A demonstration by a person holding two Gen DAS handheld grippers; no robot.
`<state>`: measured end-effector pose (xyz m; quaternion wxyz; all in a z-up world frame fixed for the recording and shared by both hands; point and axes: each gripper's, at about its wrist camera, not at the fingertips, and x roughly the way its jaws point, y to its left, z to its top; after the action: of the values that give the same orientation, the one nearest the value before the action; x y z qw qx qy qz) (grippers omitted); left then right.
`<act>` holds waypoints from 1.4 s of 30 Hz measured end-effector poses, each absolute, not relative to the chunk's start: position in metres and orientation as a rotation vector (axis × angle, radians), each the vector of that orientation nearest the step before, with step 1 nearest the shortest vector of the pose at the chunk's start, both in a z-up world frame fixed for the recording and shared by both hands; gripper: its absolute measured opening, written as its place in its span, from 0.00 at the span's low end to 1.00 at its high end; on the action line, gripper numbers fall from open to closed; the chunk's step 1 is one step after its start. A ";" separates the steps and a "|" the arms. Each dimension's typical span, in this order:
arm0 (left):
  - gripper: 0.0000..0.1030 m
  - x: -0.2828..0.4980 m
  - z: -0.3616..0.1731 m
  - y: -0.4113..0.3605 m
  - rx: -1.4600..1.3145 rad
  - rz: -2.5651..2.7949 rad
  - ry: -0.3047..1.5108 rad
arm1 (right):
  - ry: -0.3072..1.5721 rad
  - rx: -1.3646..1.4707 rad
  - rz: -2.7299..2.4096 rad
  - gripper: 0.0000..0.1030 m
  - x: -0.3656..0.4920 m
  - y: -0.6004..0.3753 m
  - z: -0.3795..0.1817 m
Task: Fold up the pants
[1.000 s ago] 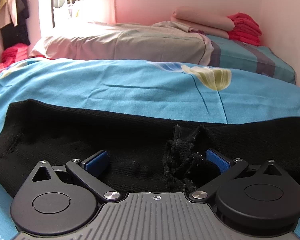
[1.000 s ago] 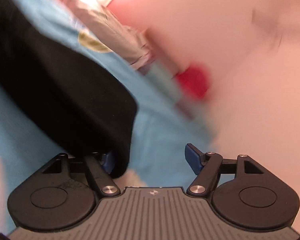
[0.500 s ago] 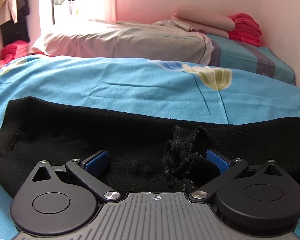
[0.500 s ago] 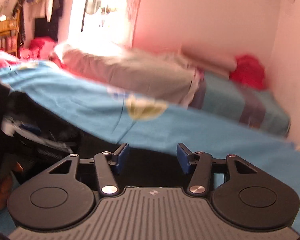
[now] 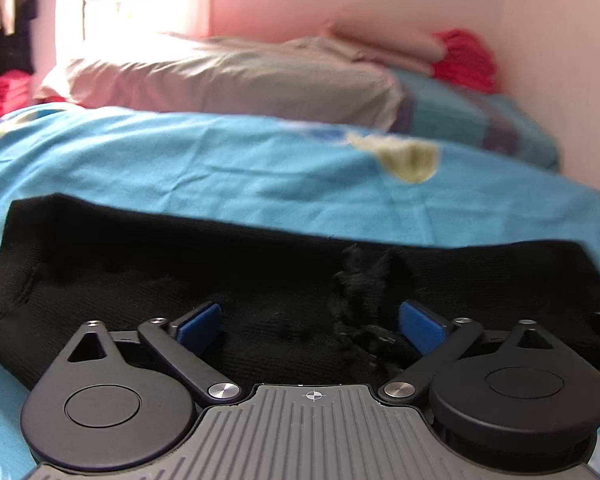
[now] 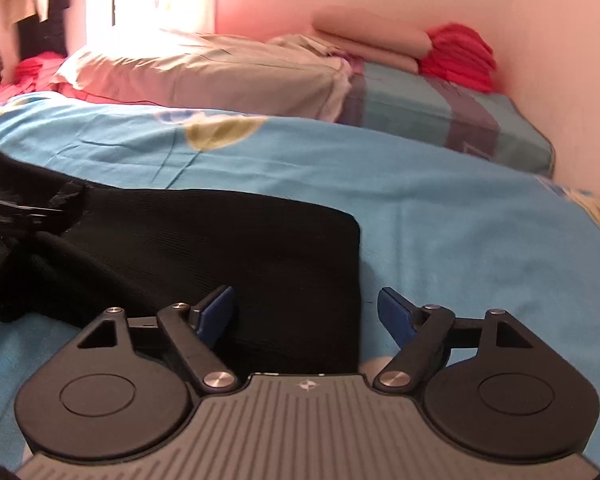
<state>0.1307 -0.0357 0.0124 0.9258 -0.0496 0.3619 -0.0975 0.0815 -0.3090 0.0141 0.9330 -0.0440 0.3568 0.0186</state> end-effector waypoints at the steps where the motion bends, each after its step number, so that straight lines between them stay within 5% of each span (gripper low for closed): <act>1: 1.00 0.124 0.019 -0.029 -0.124 -0.237 0.715 | 0.729 -0.086 0.021 0.78 0.081 -0.309 0.017; 9: 1.00 0.076 0.061 0.043 -0.166 -0.065 0.533 | 0.558 -0.242 0.043 0.77 0.061 -0.247 0.048; 18: 1.00 0.064 0.045 0.117 -0.146 0.286 0.625 | 0.672 -0.375 0.119 0.84 0.088 -0.159 0.005; 27: 1.00 0.057 0.036 0.163 -0.212 0.346 0.670 | 0.403 -0.543 0.141 0.86 0.049 -0.083 0.046; 42: 1.00 -0.035 0.030 0.250 -0.307 0.687 0.680 | 0.346 -0.815 0.349 0.85 0.061 0.130 -0.029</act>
<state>-0.0346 0.2501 0.0305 0.8742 -0.1472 0.3254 0.3290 0.0608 0.1299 -0.0289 0.8888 -0.3925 0.1664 0.1682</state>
